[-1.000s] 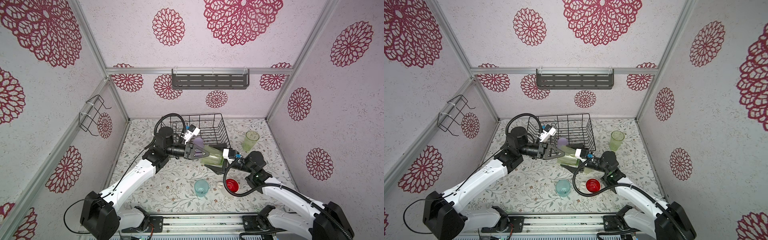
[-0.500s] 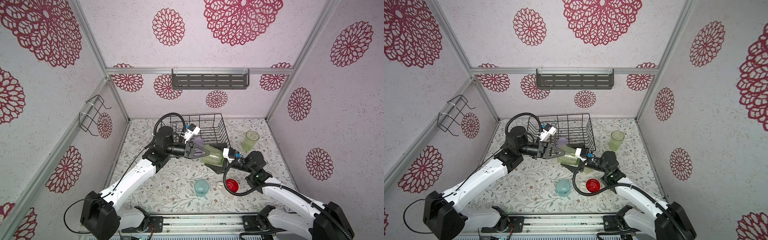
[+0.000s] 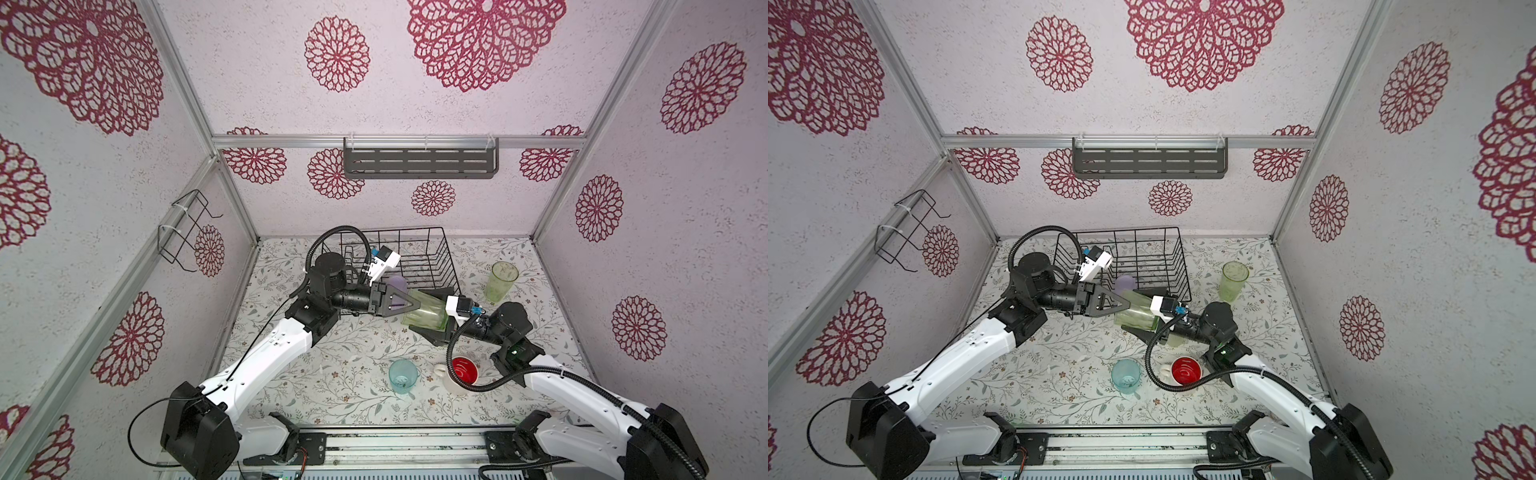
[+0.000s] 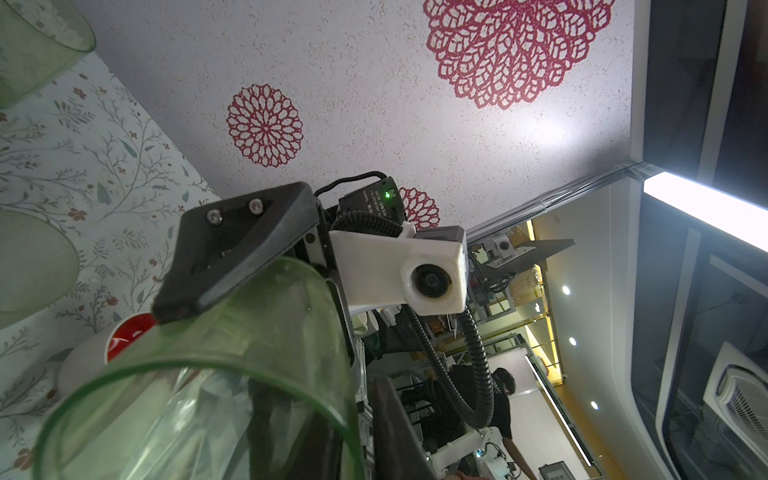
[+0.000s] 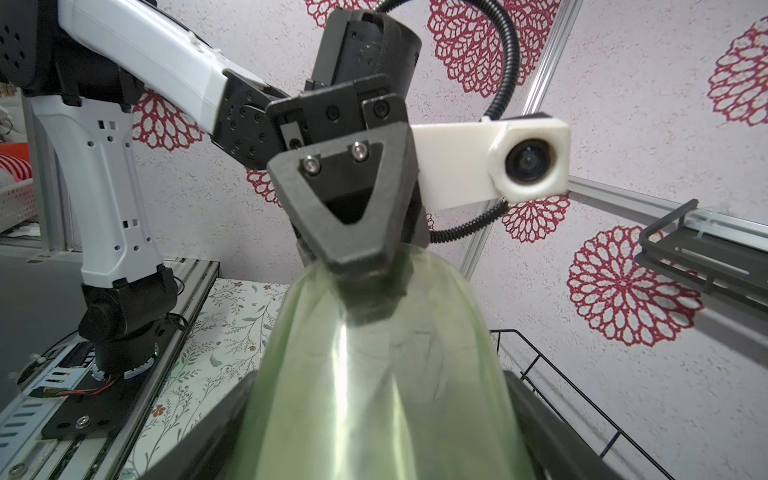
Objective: Load the cups into the dish rack
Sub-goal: 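Carry the green glass over the rack with the right gripper while the left withdraws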
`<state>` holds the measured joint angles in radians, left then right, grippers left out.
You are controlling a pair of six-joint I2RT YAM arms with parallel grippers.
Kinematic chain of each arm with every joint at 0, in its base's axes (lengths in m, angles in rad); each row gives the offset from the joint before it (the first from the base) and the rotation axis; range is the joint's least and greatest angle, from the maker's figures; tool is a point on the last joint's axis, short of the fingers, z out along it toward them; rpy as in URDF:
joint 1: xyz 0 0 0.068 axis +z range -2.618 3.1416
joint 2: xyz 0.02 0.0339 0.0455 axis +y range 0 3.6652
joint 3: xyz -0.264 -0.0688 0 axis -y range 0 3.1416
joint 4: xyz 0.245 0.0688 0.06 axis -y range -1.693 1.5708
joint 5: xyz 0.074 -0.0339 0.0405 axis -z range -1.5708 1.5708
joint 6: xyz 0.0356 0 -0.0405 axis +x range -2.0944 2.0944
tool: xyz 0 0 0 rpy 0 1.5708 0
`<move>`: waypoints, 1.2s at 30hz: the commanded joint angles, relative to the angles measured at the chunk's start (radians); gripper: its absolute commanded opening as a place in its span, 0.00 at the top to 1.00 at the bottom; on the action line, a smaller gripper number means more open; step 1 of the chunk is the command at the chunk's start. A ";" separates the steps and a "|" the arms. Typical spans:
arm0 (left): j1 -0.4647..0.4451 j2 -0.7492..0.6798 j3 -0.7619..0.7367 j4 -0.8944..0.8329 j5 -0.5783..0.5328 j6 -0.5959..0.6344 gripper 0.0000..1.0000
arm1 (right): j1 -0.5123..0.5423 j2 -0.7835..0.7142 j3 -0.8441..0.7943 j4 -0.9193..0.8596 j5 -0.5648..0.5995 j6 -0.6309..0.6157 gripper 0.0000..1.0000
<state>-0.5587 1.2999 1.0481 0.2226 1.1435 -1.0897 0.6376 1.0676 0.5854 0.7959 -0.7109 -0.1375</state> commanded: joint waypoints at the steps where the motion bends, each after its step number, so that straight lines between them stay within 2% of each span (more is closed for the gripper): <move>1: 0.000 -0.018 -0.002 0.030 -0.002 0.022 0.58 | 0.004 -0.012 0.038 -0.001 -0.010 0.007 0.25; 3: 0.017 -0.021 -0.002 0.007 -0.007 0.034 0.53 | 0.004 -0.014 0.045 -0.029 0.008 -0.005 0.26; 4: 0.030 -0.025 -0.003 0.003 -0.004 0.032 0.46 | 0.002 -0.013 0.049 -0.043 0.022 -0.006 0.27; 5: 0.044 -0.031 -0.006 -0.003 -0.006 0.035 0.43 | 0.002 -0.010 0.056 -0.059 0.037 -0.011 0.28; 11: 0.174 -0.087 -0.044 -0.120 -0.126 0.104 0.35 | -0.028 0.054 0.164 -0.294 0.126 -0.053 0.32; 14: 0.227 -0.110 -0.037 -0.275 -0.210 0.196 0.32 | -0.048 0.103 0.252 -0.442 0.202 -0.059 0.34; 18: 0.272 -0.133 -0.025 -0.458 -0.371 0.281 0.31 | -0.071 0.202 0.433 -0.733 0.326 -0.089 0.37; 21: 0.278 -0.128 0.020 -0.670 -0.547 0.383 0.29 | -0.100 0.288 0.557 -0.911 0.412 -0.100 0.37; 24: 0.279 -0.124 0.018 -0.753 -0.642 0.410 0.28 | -0.144 0.378 0.687 -1.080 0.462 -0.088 0.38; 30: 0.283 -0.105 0.007 -0.818 -0.728 0.429 0.26 | -0.188 0.595 0.945 -1.357 0.576 -0.059 0.40; 36: 0.284 -0.073 0.047 -0.916 -0.783 0.470 0.25 | -0.188 0.788 1.153 -1.538 0.667 -0.068 0.40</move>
<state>-0.2821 1.2194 1.0611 -0.6258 0.4217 -0.6678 0.4442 1.8225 1.6455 -0.5896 -0.1127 -0.2081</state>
